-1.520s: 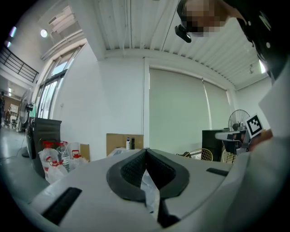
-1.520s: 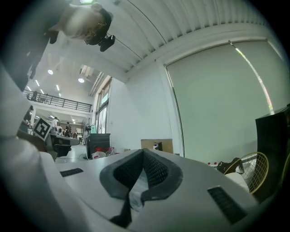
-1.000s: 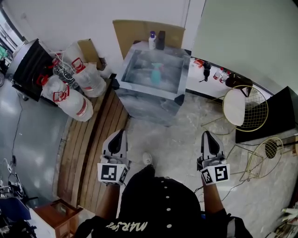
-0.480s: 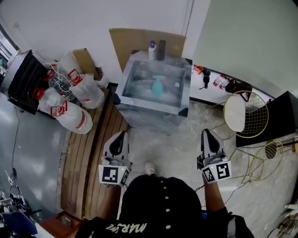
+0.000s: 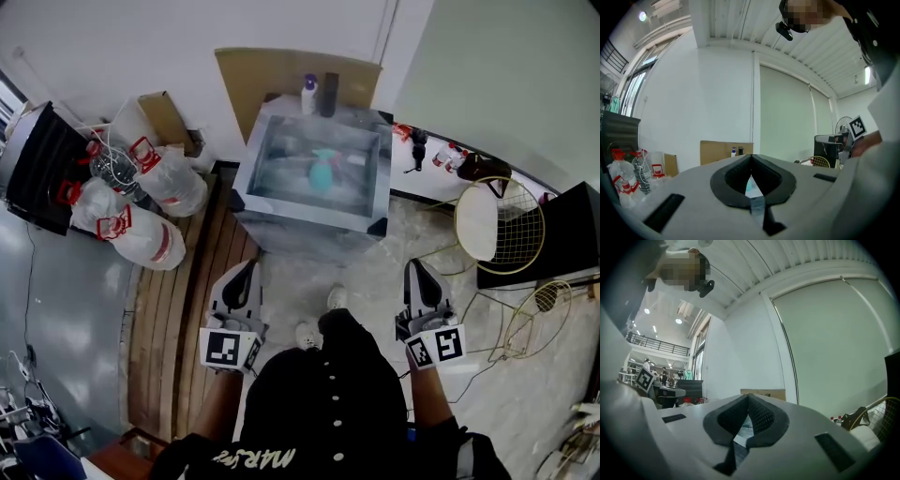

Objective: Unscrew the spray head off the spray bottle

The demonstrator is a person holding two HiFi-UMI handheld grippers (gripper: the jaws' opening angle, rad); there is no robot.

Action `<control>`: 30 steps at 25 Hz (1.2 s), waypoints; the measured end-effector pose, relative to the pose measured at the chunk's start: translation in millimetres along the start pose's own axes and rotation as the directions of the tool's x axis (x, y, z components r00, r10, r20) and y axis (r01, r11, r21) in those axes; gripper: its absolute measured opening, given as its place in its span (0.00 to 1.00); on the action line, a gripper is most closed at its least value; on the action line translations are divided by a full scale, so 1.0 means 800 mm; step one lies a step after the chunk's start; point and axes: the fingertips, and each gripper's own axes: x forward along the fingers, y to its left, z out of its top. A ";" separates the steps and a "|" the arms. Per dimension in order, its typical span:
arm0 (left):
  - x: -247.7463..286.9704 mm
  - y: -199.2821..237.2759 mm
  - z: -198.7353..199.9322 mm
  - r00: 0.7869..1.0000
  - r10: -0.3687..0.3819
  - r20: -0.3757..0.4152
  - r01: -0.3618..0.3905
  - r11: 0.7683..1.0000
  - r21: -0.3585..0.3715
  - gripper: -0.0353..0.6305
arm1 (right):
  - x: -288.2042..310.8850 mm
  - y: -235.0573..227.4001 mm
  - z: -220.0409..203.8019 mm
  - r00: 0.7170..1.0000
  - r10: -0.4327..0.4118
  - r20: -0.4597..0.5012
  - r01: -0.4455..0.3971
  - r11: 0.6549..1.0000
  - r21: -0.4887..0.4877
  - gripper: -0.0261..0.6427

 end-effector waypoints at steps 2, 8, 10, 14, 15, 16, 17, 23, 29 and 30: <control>0.010 0.003 -0.001 1.000 -0.001 -0.004 0.001 1.000 -0.005 0.09 | 0.009 -0.007 -0.002 1.000 -0.008 0.003 0.008 1.000 0.005 0.06; 0.045 0.017 0.003 1.000 -0.004 0.000 0.004 1.000 -0.001 0.09 | 0.051 -0.025 -0.005 1.000 -0.010 0.014 0.009 1.000 0.016 0.06; 0.056 0.022 0.002 1.000 -0.001 0.001 0.001 1.000 0.002 0.09 | 0.065 -0.030 -0.007 1.000 -0.004 0.013 0.004 1.000 0.011 0.06; 0.091 0.031 -0.002 1.000 0.005 -0.005 -0.005 1.000 0.004 0.09 | 0.098 -0.052 -0.014 1.000 -0.008 -0.010 0.007 1.000 -0.014 0.06; 0.101 0.034 -0.003 1.000 0.008 -0.008 -0.008 1.000 0.002 0.09 | 0.107 -0.058 -0.015 1.000 -0.005 -0.013 0.005 1.000 -0.016 0.06; 0.111 0.038 -0.003 1.000 0.011 -0.013 -0.011 1.000 0.000 0.09 | 0.116 -0.063 -0.016 1.000 -0.002 -0.013 0.002 1.000 -0.015 0.06; 0.122 0.041 -0.002 1.000 0.015 -0.015 -0.015 1.000 -0.008 0.09 | 0.126 -0.069 -0.016 1.000 0.001 -0.012 -0.001 1.000 -0.015 0.06; 0.190 0.053 0.021 0.999 0.030 0.010 -0.030 0.999 -0.019 0.09 | 0.187 -0.113 -0.012 1.000 0.004 -0.009 -0.004 1.000 -0.021 0.06; 0.245 0.054 0.041 0.999 0.031 0.018 -0.031 1.000 0.002 0.09 | 0.239 -0.148 0.001 0.999 0.042 0.009 -0.042 0.999 -0.003 0.06; 0.254 0.055 0.042 0.999 0.036 0.014 -0.036 0.999 0.006 0.09 | 0.247 -0.153 0.003 0.998 0.053 0.013 -0.053 0.999 -0.002 0.06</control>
